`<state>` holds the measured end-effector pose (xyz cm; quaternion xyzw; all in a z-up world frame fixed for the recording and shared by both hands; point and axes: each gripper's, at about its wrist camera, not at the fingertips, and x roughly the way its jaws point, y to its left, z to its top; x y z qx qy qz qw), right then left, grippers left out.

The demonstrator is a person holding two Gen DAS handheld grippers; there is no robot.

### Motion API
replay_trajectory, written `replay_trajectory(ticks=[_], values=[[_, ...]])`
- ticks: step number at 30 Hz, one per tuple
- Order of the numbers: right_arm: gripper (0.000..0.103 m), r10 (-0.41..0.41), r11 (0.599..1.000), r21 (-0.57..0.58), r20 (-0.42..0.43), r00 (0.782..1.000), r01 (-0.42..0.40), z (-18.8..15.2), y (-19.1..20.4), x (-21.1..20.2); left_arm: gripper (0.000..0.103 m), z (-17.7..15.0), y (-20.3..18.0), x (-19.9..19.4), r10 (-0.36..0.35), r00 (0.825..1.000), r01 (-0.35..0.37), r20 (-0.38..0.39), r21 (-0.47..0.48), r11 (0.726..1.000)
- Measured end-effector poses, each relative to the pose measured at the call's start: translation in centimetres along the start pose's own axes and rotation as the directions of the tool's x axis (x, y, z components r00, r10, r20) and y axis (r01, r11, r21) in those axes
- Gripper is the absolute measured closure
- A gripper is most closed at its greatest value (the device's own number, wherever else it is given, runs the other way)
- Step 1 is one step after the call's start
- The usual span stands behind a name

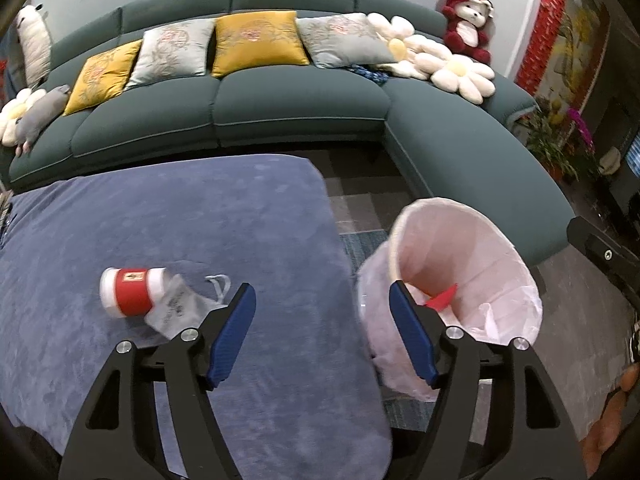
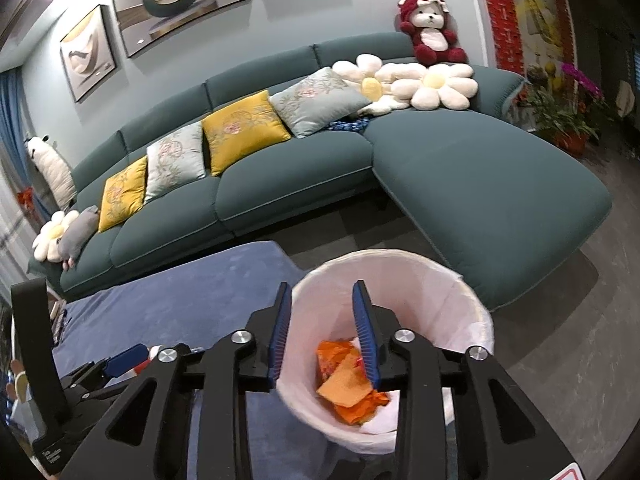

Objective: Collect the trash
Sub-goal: 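Move both open tools back over the paper cup and grey pouch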

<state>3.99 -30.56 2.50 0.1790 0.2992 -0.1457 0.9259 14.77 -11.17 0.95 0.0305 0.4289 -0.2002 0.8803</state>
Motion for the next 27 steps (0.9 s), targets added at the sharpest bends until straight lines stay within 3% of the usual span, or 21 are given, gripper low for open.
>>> replay_trajectory(ticks=[14, 27], values=[[0.065, 0.09, 0.99, -0.101, -0.093, 0.992, -0.099, -3.9, 9.5, 1.7, 0.028, -1.8, 10.2, -1.9, 0.108, 0.994, -0.107, 0.002, -0.124, 0.986], [0.061, 0.113, 0.976, -0.157, -0.223, 0.968, -0.15, -8.3, 16.2, 5.8, 0.024, -3.7, 18.2, -1.0, 0.177, 0.983, -0.181, -0.042, -0.148, 0.972]])
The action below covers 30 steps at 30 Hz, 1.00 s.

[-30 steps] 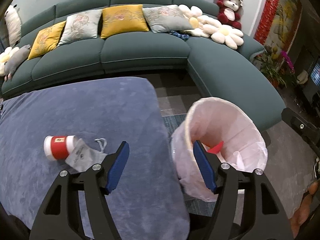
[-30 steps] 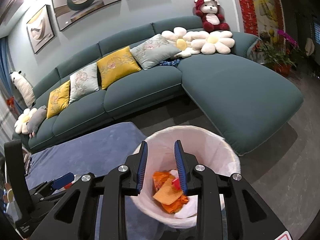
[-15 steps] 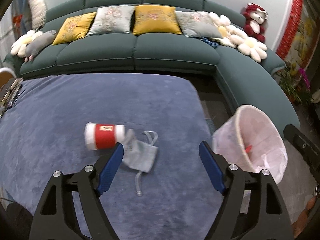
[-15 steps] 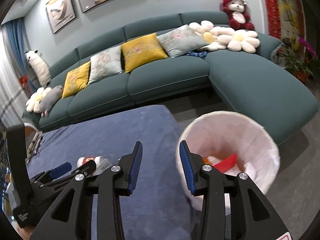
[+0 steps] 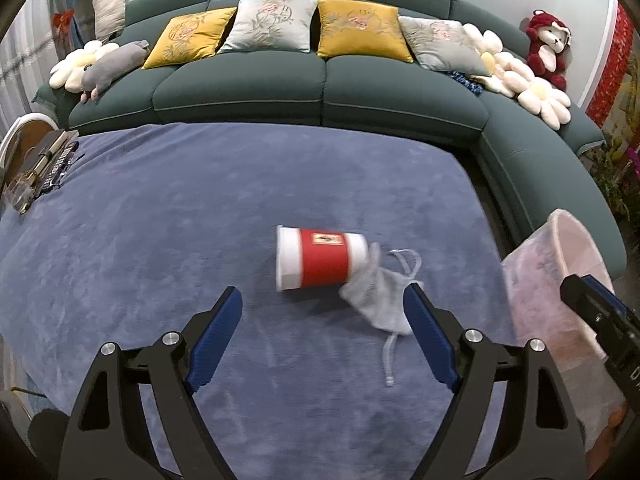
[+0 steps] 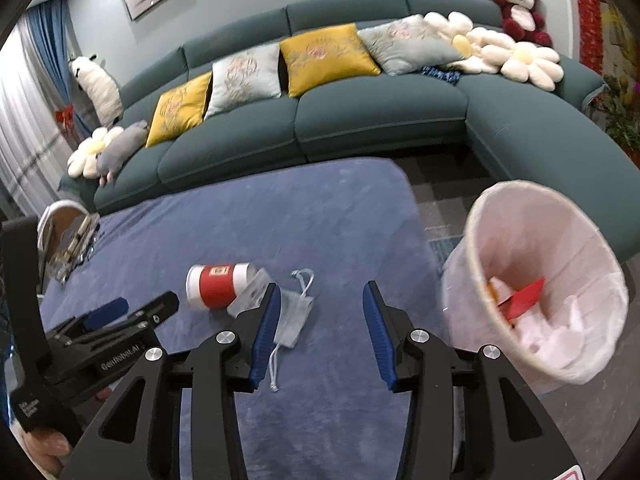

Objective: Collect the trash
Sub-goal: 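Move both open tools back over the paper cup and grey pouch, then grasp the red-and-white paper cup with the left tool while the right tool grasps the grey pouch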

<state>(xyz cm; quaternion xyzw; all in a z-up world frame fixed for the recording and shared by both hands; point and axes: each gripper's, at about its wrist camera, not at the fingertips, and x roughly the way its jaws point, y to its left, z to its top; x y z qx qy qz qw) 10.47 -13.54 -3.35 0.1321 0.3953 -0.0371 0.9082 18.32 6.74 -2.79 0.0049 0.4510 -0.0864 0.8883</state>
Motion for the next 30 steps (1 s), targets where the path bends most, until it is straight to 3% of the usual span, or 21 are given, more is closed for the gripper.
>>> replay_trajectory(ticks=[16, 30], values=[[0.061, -0.002, 1.0, -0.024, -0.181, 0.984, -0.002, -2.2, 2.9, 9.4, 0.027, 1.2, 3.2, 6.1, -0.014, 0.997, 0.014, -0.07, -0.004, 1.0], [0.061, 0.004, 1.0, 0.0, -0.283, 0.959, -0.004, -3.6, 2.4, 15.4, 0.057, 1.4, 2.6, 11.2, -0.08, 0.983, 0.08, -0.164, -0.011, 0.997]])
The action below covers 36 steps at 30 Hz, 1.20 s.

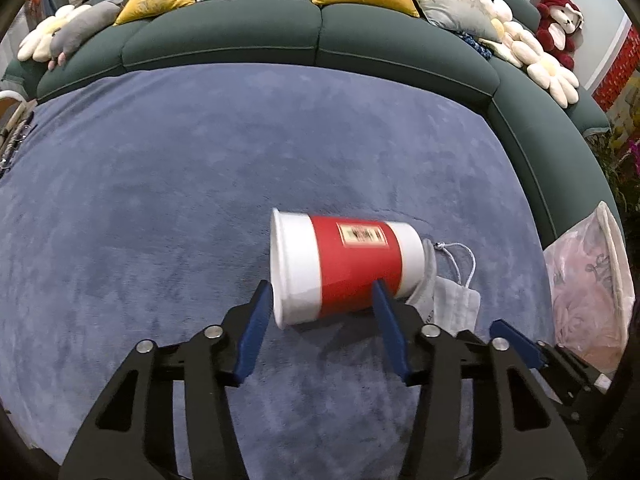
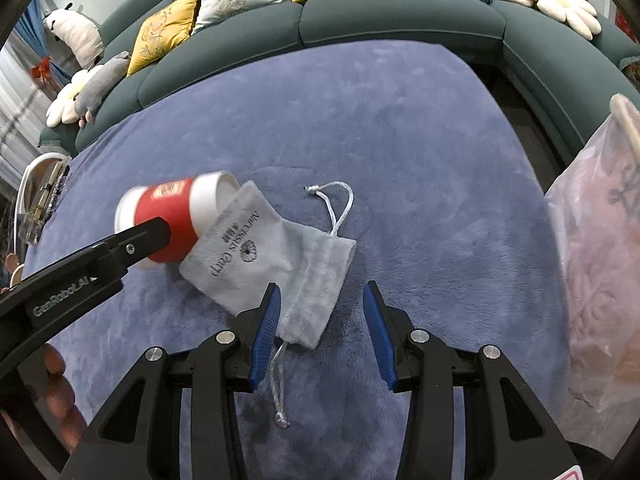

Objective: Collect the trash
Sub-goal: 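Grasp the red-and-white paper cup with the left tool while the right tool grasps the grey pouch, then carry the paper cup and grey pouch over the wastebasket and open both tools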

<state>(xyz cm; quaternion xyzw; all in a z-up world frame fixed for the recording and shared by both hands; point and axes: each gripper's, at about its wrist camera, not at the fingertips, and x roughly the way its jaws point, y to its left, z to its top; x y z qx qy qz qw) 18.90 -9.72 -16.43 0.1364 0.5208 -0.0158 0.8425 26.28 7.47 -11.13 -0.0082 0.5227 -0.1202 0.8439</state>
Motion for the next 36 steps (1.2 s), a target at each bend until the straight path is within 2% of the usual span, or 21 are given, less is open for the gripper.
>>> replay_trajectory(ticks=[4, 7, 9, 11, 12, 24, 36], values=[[0.062, 0.015, 1.0, 0.018, -0.032, 0.999, -0.015, -0.3, -0.3, 1.2, 0.074, -0.2, -0.3, 0.4, -0.013, 1.0, 0.013, -0.014, 0.004, 1.0], [0.069, 0.023, 1.0, 0.021, -0.028, 0.999, -0.022, -0.6, -0.3, 1.4, 0.085, -0.4, -0.5, 0.6, -0.024, 0.999, 0.024, -0.025, -0.002, 1.0], [0.086, 0.039, 0.999, 0.02, -0.034, 0.999, -0.039, -0.6, -0.4, 1.5, 0.09, -0.6, -0.6, 0.5, -0.02, 1.0, 0.02, -0.021, -0.001, 1.0], [0.091, 0.05, 0.999, 0.02, -0.032, 0.998, -0.049, -0.6, -0.2, 1.2, 0.095, -0.8, -0.8, 0.3, -0.017, 1.0, 0.018, -0.016, 0.006, 1.0], [0.098, 0.05, 0.999, 0.017, -0.024, 0.998, -0.05, -0.6, -0.1, 0.9, 0.097, -0.8, -0.9, 0.3, -0.019, 1.0, 0.019, -0.016, 0.006, 1.0], [0.1, 0.058, 0.997, 0.05, 0.089, 0.994, -0.063, 0.0, -1.7, -4.5, 0.1, -1.7, -2.1, -3.3, -0.023, 0.999, 0.023, 0.032, 0.007, 1.0], [0.1, 0.043, 0.994, 0.083, 0.23, 0.972, -0.064, 0.1, -4.6, -12.2, 0.1, -2.3, -7.7, -8.5, -0.08, 0.992, 0.073, 0.1, 0.073, 0.995]])
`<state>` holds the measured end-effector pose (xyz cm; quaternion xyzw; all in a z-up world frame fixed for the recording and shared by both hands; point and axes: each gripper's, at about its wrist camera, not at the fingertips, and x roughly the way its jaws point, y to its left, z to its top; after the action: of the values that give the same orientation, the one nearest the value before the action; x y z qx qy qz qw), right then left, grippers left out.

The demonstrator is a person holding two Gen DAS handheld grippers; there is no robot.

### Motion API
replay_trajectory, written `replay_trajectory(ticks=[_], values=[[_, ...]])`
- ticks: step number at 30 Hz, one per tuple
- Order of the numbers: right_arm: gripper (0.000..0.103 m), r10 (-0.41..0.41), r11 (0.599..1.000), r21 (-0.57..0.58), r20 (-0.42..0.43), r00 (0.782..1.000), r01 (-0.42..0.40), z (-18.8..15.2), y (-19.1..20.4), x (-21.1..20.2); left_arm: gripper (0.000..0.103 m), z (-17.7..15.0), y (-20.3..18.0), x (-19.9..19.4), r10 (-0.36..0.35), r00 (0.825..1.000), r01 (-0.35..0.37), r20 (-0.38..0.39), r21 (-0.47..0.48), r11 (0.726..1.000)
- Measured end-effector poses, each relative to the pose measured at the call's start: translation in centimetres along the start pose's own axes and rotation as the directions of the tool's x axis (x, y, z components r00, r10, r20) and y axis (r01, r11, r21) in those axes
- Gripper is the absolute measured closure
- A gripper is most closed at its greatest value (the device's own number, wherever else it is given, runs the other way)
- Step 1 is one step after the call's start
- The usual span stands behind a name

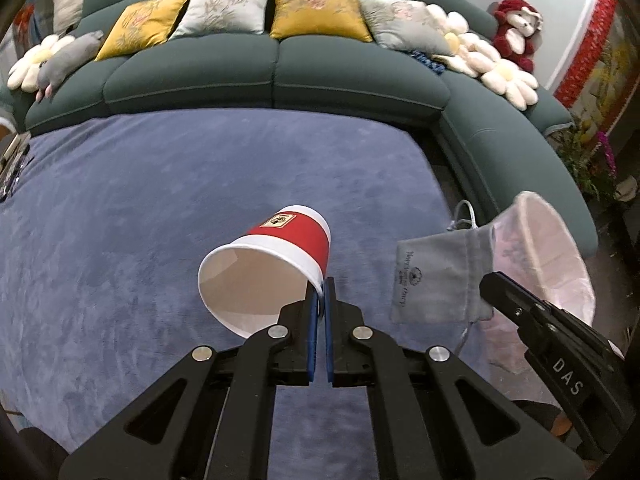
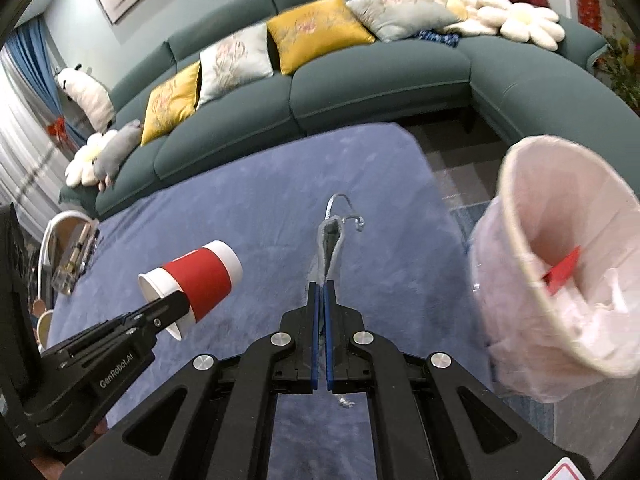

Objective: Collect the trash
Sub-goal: 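Carry the paper cup and grey pouch over the wastebasket and open both tools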

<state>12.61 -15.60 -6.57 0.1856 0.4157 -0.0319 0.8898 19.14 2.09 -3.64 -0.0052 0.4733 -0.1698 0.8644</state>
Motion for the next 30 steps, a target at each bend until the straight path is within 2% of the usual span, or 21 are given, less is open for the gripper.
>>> replay_trajectory(ticks=[7, 14, 23, 30], values=[[0.1, -0.028, 0.999, 0.038, 0.086, 0.996, 0.025, 0.7, -3.3, -4.6, 0.1, 0.4, -5.9, -2.3, -0.053, 0.998, 0.05, 0.038, 0.073, 0.996], [0.1, -0.084, 0.993, 0.094, 0.157, 0.984, 0.07, 1.3, -8.5, -9.3, 0.1, 0.4, -12.2, -3.7, -0.118, 0.991, 0.108, 0.057, 0.156, 0.982], [0.1, -0.163, 0.976, 0.178, 0.213, 0.964, 0.126, 0.9, -15.0, -14.1, 0.1, 0.3, -21.2, -4.4, -0.208, 0.977, 0.187, 0.047, 0.278, 0.942], [0.1, -0.208, 0.959, 0.238, 0.227, 0.951, 0.153, 0.2, -19.3, -16.3, 0.1, -0.6, -26.1, -3.6, -0.247, 0.969, 0.23, 0.007, 0.34, 0.912]])
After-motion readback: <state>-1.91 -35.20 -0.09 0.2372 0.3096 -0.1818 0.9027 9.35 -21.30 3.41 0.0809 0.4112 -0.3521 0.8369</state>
